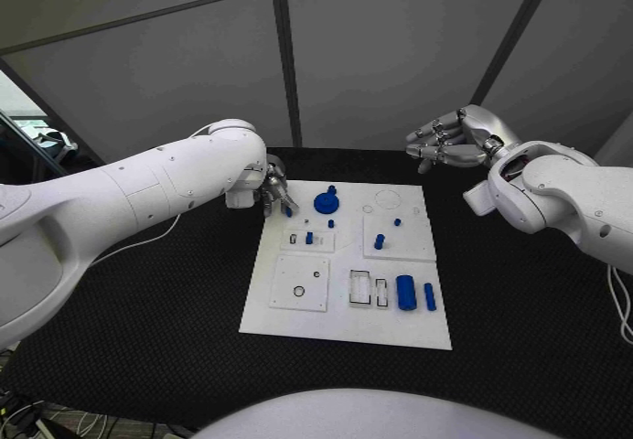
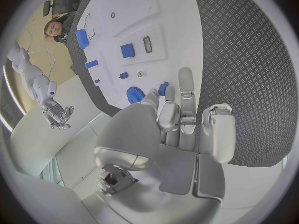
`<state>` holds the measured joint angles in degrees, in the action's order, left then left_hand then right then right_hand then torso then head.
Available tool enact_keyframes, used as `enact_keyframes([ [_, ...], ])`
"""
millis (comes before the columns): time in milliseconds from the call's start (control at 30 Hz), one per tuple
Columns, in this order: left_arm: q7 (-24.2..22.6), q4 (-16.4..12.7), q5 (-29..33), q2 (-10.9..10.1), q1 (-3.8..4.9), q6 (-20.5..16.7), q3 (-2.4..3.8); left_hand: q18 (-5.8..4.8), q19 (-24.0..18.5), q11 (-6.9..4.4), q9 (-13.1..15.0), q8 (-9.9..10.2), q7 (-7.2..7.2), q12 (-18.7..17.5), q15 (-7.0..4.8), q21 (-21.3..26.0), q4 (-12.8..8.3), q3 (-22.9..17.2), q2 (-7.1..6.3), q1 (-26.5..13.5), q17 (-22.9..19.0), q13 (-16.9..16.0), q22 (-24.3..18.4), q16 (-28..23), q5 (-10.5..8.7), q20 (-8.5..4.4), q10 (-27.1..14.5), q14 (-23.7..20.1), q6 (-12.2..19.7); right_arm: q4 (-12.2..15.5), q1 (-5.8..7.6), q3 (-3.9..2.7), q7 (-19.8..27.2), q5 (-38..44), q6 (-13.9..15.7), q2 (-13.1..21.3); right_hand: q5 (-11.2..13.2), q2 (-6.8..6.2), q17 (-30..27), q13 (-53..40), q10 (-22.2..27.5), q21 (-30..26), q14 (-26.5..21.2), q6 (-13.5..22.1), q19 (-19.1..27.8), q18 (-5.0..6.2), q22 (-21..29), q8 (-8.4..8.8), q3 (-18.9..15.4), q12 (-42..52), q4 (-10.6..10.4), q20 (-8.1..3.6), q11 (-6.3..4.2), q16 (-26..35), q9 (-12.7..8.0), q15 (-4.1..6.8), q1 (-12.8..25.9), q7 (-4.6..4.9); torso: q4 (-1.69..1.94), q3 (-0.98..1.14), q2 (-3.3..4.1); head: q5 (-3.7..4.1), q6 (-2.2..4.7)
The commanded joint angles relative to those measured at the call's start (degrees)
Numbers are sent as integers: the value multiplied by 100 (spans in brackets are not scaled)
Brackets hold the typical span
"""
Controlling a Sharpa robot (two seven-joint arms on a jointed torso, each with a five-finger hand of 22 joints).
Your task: Assemble the parts on the task board
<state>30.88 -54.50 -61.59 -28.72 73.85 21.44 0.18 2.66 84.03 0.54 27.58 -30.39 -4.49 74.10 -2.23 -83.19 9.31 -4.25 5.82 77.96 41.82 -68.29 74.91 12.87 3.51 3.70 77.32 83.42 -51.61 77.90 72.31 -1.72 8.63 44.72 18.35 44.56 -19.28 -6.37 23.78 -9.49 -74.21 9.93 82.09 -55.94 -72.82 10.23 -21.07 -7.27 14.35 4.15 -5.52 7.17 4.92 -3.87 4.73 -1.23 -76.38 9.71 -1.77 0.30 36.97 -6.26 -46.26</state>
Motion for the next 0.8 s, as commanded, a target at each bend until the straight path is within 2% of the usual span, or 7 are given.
enact_keyframes([
  [33,-85,4,11,8,4,25,1,-52,206,-18,-30,43,7,-10,-28,-15,-152,-270,91,196,9,23,630,-35,38,-12,6,9,-3,10,12,-3,59,6,-5,-3,-20,5,-9,6,-42,-34,30,-36,-40,19,9,1,19,3,-15,-6,14,1,-1,1,5,4,-1,-1,-4,-2,-10],
  [133,-115,-2,11,2,0,-15,1,-50,203,-15,-48,54,-8,-24,-22,-6,-293,-594,111,262,9,29,625,-39,42,-13,1,7,19,9,12,-3,63,6,-4,-4,-20,5,-9,6,-42,-34,30,-36,-40,19,9,1,19,3,-15,-6,14,1,-1,1,5,4,0,0,-4,0,-10],
  [267,-156,-20,13,-20,-4,-65,1,-51,204,-3,-42,29,-15,-33,-12,-3,-404,-1021,32,166,9,34,629,-43,46,-5,3,5,29,6,12,-3,66,6,-6,-6,-20,5,-9,6,-42,-34,30,-36,-40,19,9,1,19,3,-15,-6,14,1,-1,1,5,4,2,-1,-4,5,-8],
  [433,-194,-150,50,-133,-9,-123,2,-49,204,-9,16,-68,-21,-51,-6,6,-604,-1887,-316,-165,8,49,631,-49,37,-4,10,6,50,5,12,-3,66,6,-11,-2,-27,3,-15,13,-36,-43,24,-32,-40,17,15,5,18,-2,-24,-4,18,6,-4,-3,15,7,0,-4,0,7,-18],
  [467,-190,-200,88,-174,-9,-152,2,-48,204,-11,30,-91,-21,-51,-12,8,-627,-2004,-334,-203,7,49,630,-50,42,-6,15,7,38,4,12,-3,67,6,-11,-1,-27,3,-15,13,-36,-43,24,-32,-40,17,15,5,18,-2,-24,-4,18,6,-4,-3,15,7,4,-6,1,12,-23],
  [533,-183,-306,170,-258,-10,-213,4,-47,204,-6,72,-142,-28,-55,-16,15,-688,-2326,-474,-384,7,56,629,-51,27,-6,23,10,57,3,12,-3,66,6,-13,1,-27,3,-15,13,-36,-43,24,-32,-40,17,15,5,18,-2,-24,-4,18,6,-4,-3,15,7,9,-7,-3,13,-26],
  [800,-129,-1022,453,-745,-9,-609,14,-42,199,-15,177,-270,-9,-71,-24,37,-814,-2903,-628,-676,7,78,614,-52,31,-15,33,15,66,-5,11,-3,65,6,-17,18,-30,0,-19,16,-33,-48,21,-29,-39,16,19,8,16,-4,-29,-3,20,8,-6,-5,21,10,13,-6,-2,-8,-38],
])
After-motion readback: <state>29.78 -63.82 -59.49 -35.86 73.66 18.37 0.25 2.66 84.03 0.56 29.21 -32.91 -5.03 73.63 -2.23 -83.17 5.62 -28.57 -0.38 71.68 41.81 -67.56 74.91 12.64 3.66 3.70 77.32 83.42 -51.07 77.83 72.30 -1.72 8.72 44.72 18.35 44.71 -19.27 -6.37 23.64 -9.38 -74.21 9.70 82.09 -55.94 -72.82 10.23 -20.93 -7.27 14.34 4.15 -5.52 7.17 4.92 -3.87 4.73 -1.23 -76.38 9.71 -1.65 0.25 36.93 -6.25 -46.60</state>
